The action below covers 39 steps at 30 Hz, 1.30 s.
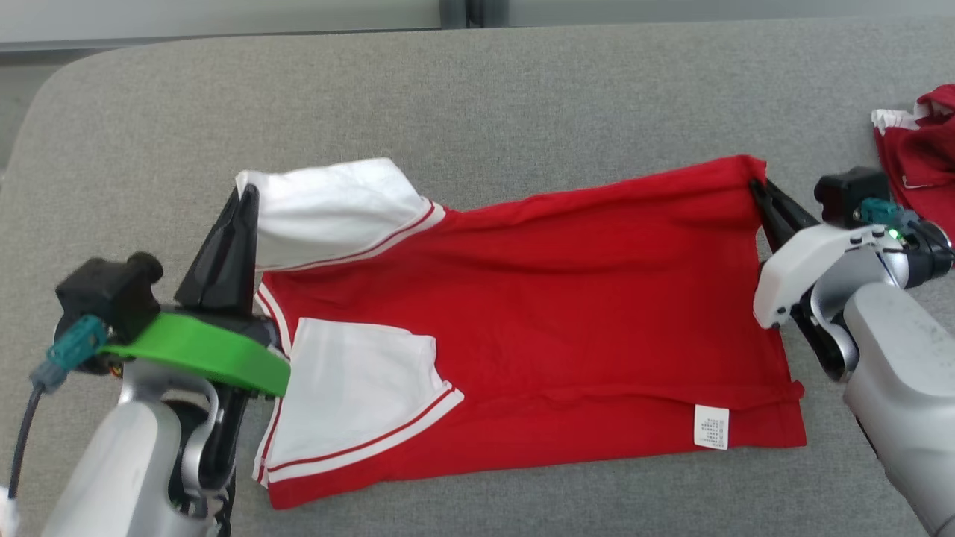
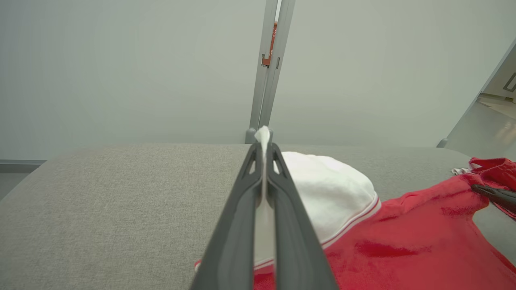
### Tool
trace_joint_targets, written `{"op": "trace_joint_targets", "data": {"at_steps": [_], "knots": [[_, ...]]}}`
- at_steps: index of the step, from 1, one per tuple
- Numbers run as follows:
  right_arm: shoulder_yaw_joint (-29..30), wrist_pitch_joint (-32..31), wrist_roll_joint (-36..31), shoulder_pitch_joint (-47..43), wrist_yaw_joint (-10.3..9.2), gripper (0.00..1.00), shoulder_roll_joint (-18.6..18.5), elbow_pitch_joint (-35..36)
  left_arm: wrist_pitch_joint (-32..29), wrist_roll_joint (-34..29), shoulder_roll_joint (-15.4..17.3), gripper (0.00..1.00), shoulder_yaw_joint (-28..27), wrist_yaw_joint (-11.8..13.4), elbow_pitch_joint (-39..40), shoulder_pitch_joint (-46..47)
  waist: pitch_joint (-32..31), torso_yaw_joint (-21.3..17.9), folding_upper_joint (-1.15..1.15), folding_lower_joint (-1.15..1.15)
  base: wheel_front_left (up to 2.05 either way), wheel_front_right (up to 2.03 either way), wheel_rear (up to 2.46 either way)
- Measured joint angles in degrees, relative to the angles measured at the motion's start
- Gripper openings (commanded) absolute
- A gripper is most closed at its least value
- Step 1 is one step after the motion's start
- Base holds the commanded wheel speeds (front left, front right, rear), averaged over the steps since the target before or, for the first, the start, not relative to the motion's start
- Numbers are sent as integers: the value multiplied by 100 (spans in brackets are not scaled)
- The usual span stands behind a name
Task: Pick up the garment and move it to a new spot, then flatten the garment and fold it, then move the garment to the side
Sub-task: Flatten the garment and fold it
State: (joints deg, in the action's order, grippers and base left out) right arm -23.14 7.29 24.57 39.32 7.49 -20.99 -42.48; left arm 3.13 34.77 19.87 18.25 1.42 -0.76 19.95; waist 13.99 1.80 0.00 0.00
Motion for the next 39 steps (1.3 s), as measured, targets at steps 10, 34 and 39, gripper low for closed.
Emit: {"op": "trace_joint_targets", "data": {"at_steps": [10,34,39], "knots": [[356,189,208,-1738,0,0,-70,1078,96,291,-136,0,53,468,960,-1846,-503,-15,0,0,0,0,0],[1860,46,-853,-3672,0,100,777,2727,873,736,-573,100,33,174,-493,-2364,-545,-36,0,0,0,0,0],[2286,149,-920,-4072,0,100,925,2976,1050,776,-632,100,-96,135,-168,-2704,-618,-13,0,0,0,0,0]]}}
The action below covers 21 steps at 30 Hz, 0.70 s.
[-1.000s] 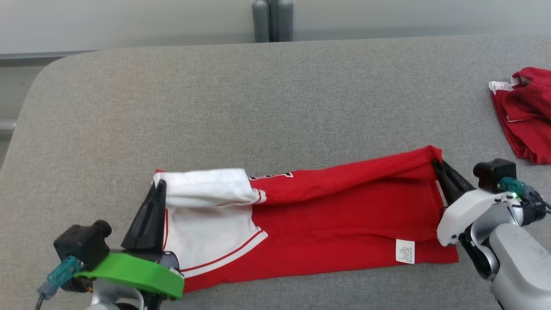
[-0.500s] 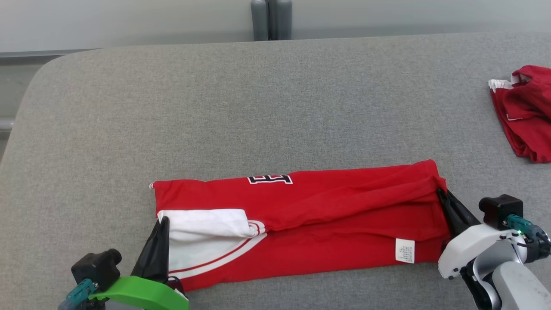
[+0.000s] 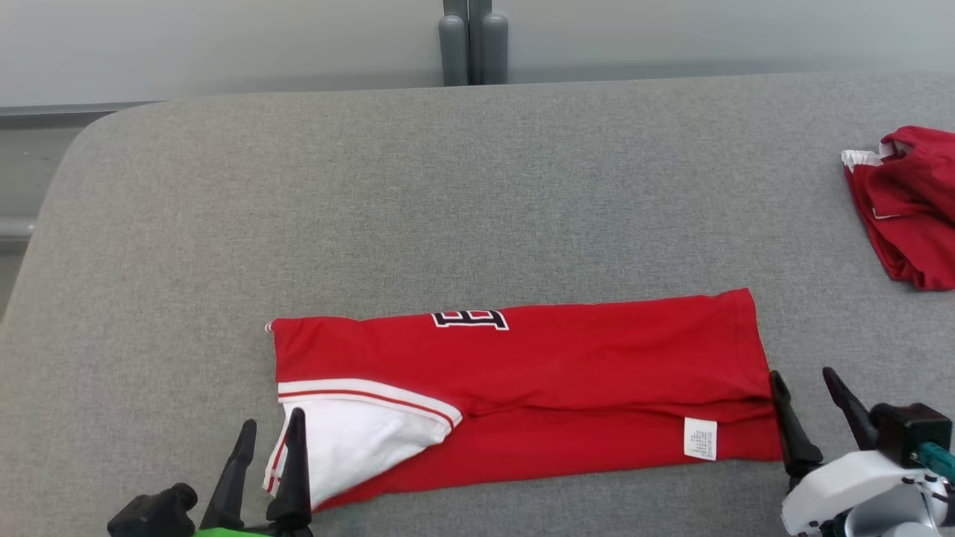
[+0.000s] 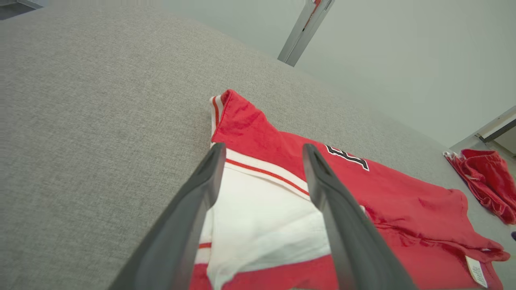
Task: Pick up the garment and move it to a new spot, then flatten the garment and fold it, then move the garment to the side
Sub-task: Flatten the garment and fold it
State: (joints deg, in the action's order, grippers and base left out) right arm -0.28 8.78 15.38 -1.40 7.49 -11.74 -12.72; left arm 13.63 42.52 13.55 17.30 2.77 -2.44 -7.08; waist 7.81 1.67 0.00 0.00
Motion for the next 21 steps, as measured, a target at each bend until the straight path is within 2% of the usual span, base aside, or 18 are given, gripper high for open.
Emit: {"op": "trace_joint_targets", "data": {"at_steps": [5,11,21], "knots": [[445,-43,-78,-265,0,100,100,160,64,-60,-40,100,-146,78,315,-151,-124,43,0,0,0,0,0],[695,-378,-193,-232,0,100,167,264,62,-216,-26,100,-108,176,353,-123,-312,105,0,0,0,0,0],[414,-1201,-253,427,0,100,159,-505,55,-274,-51,100,-27,233,236,-23,-409,303,0,0,0,0,0]]}}
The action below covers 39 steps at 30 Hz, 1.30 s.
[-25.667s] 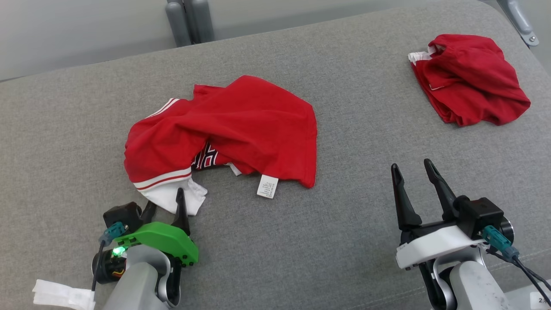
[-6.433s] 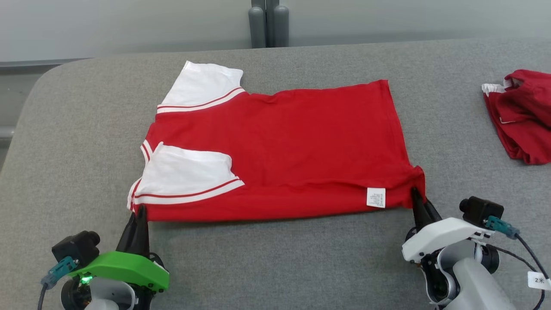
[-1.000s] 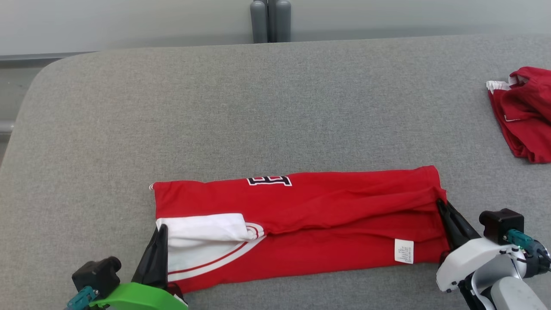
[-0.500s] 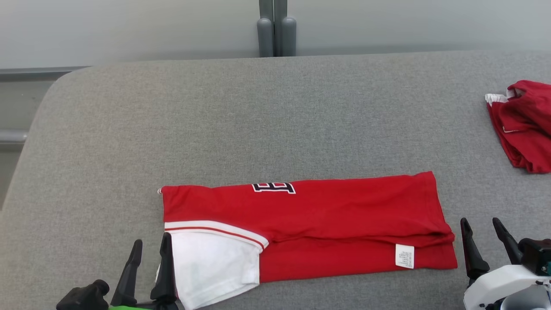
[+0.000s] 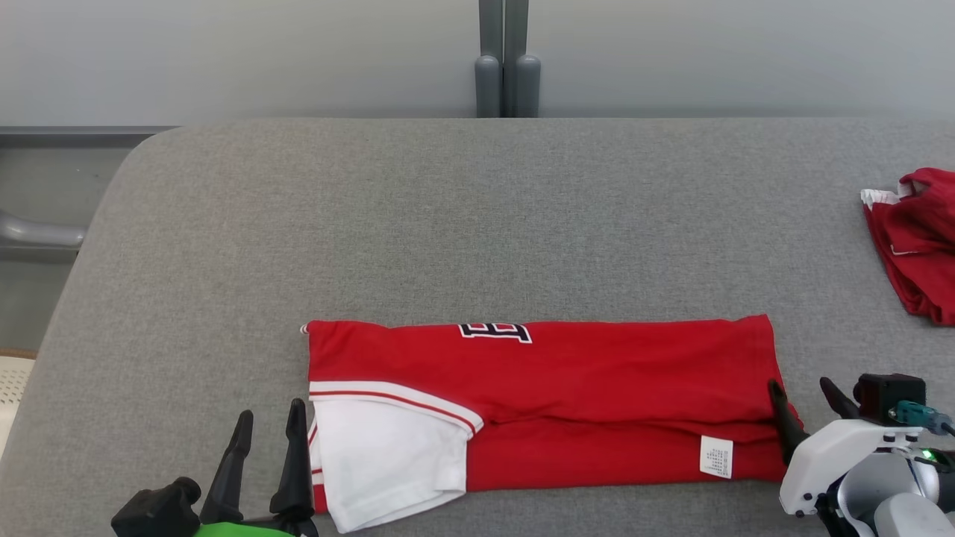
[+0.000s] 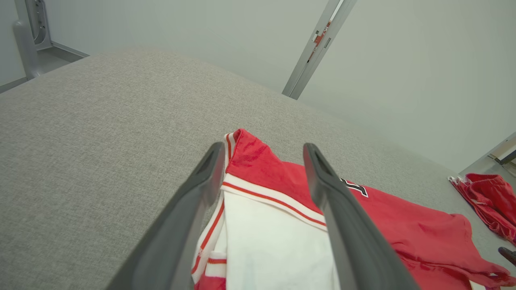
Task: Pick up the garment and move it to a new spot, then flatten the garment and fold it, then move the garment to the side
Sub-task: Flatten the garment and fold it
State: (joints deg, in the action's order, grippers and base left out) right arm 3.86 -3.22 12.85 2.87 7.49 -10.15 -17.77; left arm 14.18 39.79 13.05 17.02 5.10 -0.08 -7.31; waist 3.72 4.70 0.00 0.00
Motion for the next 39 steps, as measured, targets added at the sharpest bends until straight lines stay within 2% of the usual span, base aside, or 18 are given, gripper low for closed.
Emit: {"op": "trace_joint_targets", "data": {"at_steps": [7,11,12,13,14,15,17,24,32,35,39], "knots": [[-108,-386,43,353,0,100,3,-1001,0,-53,-11,100,38,18,-91,98,46,157,0,0,0,0,0],[-244,-477,235,398,-2,100,27,-1155,2,-112,9,100,5,67,-103,110,66,204,0,0,0,0,0],[-276,-487,271,401,-3,96,29,-1169,4,-120,20,100,-2,73,-105,118,67,206,0,0,0,0,0],[-315,-502,324,408,-3,60,24,-1177,8,-121,25,100,-14,77,-104,124,67,203,0,0,0,0,0],[-352,-503,364,419,-3,39,19,-1187,9,-120,27,100,-26,79,-103,124,67,196,0,0,0,0,0],[-389,-502,394,426,-3,22,12,-1191,10,-121,32,100,-41,89,-101,126,66,186,0,0,0,0,0],[-434,-474,431,455,-2,0,9,-1196,11,-124,41,100,-64,103,-96,138,64,158,0,0,0,0,0],[-393,-325,625,669,7,0,-35,-1215,45,-144,47,100,-126,124,-87,181,67,-7,0,0,0,0,0],[107,-282,717,795,5,0,-559,-948,52,-165,46,100,-149,136,-102,252,95,-239,0,0,0,0,0],[287,-282,820,769,4,0,-665,-714,53,-175,43,100,-149,126,-133,300,113,-306,0,0,0,0,0],[187,-333,1144,584,3,0,-610,-104,53,-190,33,100,-147,113,-172,343,139,-359,0,0,0,0,0]]}}
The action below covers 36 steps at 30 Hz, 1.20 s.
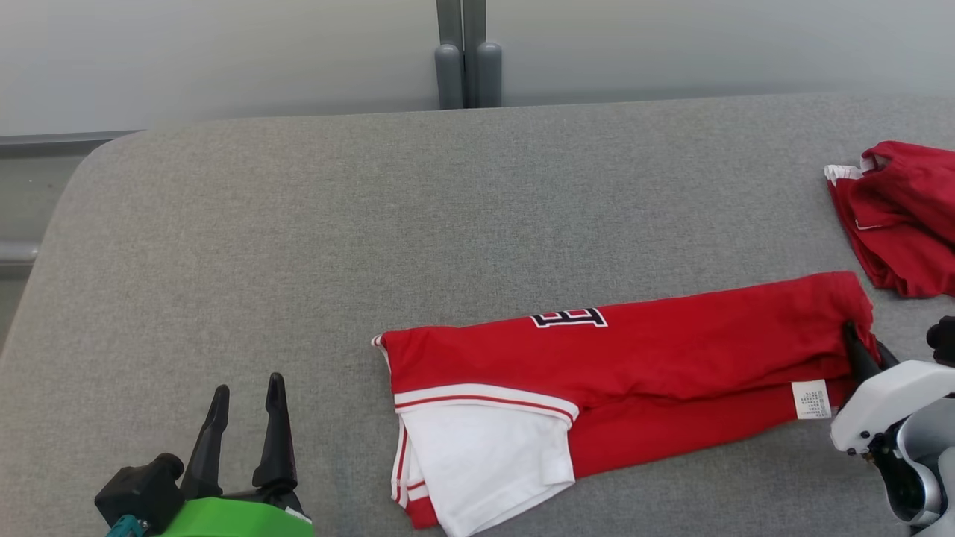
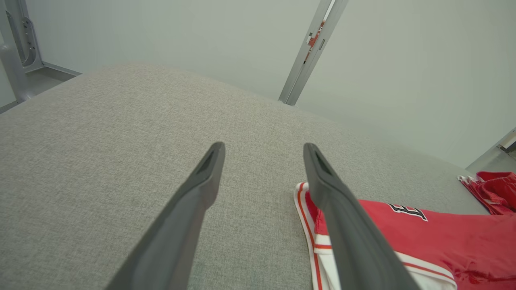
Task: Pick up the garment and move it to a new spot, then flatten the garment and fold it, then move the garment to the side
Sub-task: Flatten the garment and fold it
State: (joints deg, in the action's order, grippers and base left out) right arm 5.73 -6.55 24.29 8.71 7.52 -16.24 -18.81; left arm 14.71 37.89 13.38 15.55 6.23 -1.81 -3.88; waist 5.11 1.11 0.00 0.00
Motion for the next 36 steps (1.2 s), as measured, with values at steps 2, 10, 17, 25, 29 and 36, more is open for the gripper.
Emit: {"op": "trace_joint_targets", "data": {"at_steps": [2,10,17,25,29,36], "knots": [[-142,-44,103,-122,-1,0,38,387,4,-9,-4,100,1,-1,-8,7,5,-20,0,0,0,0,0],[-1031,-392,552,-505,-3,0,293,1946,7,-21,-14,100,1,-27,-57,38,-17,-22,0,0,0,0,0],[-1936,-567,754,-531,-4,0,566,2328,7,-22,-16,100,21,-68,-119,104,-65,118,0,0,0,0,0],[-2940,-494,1024,-316,-4,0,1018,1726,7,-26,-29,100,69,-94,-167,172,-130,424,0,0,0,0,0],[-3243,-322,1151,-50,-4,0,1199,1117,1,-29,-45,100,101,-103,-183,184,-150,616,0,0,0,0,0],[-3611,124,1407,529,-4,0,1324,36,1,-29,-81,100,123,-115,-207,219,-146,974,0,0,0,0,0]]}}
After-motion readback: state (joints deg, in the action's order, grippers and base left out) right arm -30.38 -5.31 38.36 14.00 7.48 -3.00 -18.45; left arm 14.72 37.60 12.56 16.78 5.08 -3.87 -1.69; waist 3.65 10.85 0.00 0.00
